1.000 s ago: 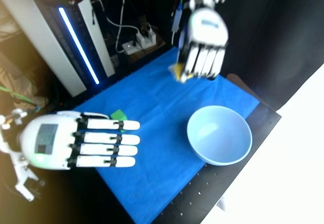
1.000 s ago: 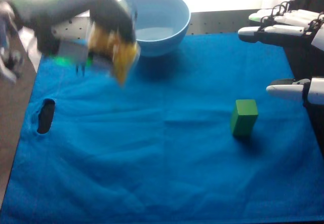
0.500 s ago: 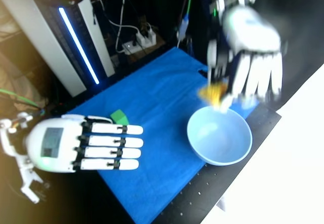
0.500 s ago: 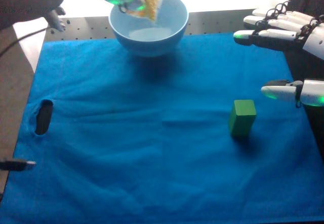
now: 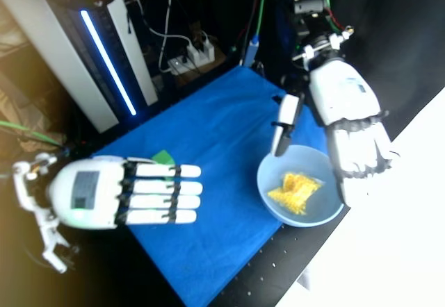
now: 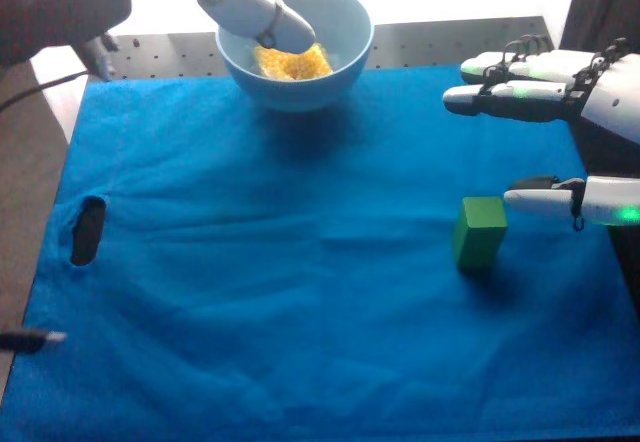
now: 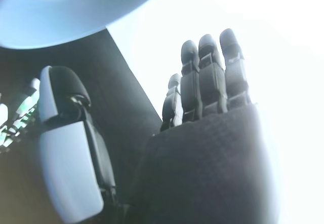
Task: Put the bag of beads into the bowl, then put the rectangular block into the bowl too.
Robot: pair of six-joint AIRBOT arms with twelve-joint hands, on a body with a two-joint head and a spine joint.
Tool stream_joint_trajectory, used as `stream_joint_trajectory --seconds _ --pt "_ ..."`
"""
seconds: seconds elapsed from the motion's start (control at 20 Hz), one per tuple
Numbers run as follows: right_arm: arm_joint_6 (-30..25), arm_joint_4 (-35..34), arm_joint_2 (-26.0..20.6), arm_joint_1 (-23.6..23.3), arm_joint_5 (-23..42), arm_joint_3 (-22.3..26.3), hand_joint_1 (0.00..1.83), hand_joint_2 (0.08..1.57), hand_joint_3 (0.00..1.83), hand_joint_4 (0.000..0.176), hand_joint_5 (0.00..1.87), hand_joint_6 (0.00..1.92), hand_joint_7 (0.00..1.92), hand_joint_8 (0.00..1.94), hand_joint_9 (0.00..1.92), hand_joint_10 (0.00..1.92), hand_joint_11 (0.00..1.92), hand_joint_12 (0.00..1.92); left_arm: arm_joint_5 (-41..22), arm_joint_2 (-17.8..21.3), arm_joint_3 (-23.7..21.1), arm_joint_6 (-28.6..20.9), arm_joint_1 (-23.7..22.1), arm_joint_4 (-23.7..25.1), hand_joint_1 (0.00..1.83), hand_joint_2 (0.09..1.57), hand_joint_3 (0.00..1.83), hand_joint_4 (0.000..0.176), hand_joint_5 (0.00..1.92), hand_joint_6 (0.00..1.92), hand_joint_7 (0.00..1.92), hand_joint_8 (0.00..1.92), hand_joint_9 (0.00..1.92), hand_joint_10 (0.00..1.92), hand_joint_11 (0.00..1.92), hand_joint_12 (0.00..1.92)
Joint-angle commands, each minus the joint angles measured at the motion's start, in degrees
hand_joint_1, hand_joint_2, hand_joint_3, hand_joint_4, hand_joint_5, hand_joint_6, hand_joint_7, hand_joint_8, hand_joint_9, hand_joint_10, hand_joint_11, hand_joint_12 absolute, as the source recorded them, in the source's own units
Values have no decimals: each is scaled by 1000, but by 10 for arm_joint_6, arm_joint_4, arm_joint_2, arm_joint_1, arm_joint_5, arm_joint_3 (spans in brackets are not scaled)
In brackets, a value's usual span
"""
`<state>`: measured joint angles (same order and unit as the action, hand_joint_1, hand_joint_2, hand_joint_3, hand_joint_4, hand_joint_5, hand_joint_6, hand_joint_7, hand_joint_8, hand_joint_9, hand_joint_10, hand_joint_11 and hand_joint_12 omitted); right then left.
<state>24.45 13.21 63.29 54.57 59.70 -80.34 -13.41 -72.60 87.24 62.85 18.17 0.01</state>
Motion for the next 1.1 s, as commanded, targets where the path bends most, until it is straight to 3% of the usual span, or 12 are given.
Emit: stream_joint_trajectory --seconds 0.0,0.05,0.15,0.25,0.35,0.5,0.75,0.8,0.9,0.95,1.0,1.05 --pt "-1 -19 -3 -5 69 2 718 1177 0 53 300 0 187 1 134 0 87 84 -90 20 -16 0 -1 5 682 920 1 176 0 0 136 2 146 1 0 273" --pt "-1 -19 -7 -5 71 5 674 1166 0 30 301 1 207 7 154 10 126 105 -113 54 -55 -3 9 19 728 919 0 176 0 0 154 3 123 0 0 238" --pt "-1 -17 -11 -5 71 10 642 1166 0 28 300 1 215 8 167 13 153 120 -155 106 -113 -33 37 49 777 933 3 176 0 0 157 2 95 2 0 154" --pt "-1 -8 -11 -5 72 13 585 1160 0 52 293 0 205 1 149 2 103 103 -223 150 -152 -131 85 87 753 964 0 176 0 0 95 0 49 0 0 214" --pt "-1 5 -13 -5 72 19 539 1148 0 38 259 0 161 0 94 0 51 84 -309 201 -192 -199 157 89 815 954 0 176 25 9 99 4 55 3 0 170" --pt "-1 7 -21 -5 85 35 580 1069 0 62 192 0 110 0 30 0 46 82 -407 258 -260 -202 248 45 732 930 0 176 6 0 88 1 100 1 0 399" --pt "-1 21 -1 -5 67 24 697 983 0 131 222 14 102 8 45 10 63 92 -512 279 -304 -202 345 -18 818 944 0 113 8 3 4 1 65 0 0 353" --pt "-1 25 4 -5 65 20 750 983 0 120 249 6 127 4 78 8 69 104 -513 278 -304 -202 348 -20 822 943 0 101 19 3 27 4 30 2 0 277" --pt "-1 34 14 -5 44 14 815 985 0 132 249 1 152 8 86 5 47 102 -509 270 -303 -202 348 -23 809 940 0 110 19 1 46 3 14 1 0 200" --pt "-1 38 18 -5 36 11 810 983 0 167 241 0 155 7 93 7 73 118 -511 269 -303 -202 348 -24 799 941 0 108 14 1 63 3 21 3 0 264" --pt "-1 40 20 -5 31 9 810 983 0 167 241 0 155 7 93 7 73 118 -512 267 -303 -202 349 -27 799 941 0 108 14 1 63 3 21 3 0 264" --pt "-1 41 23 -5 27 7 760 976 1 176 249 1 187 4 176 7 91 363 -513 266 -302 -202 349 -29 816 947 1 106 19 1 88 3 31 3 0 315"
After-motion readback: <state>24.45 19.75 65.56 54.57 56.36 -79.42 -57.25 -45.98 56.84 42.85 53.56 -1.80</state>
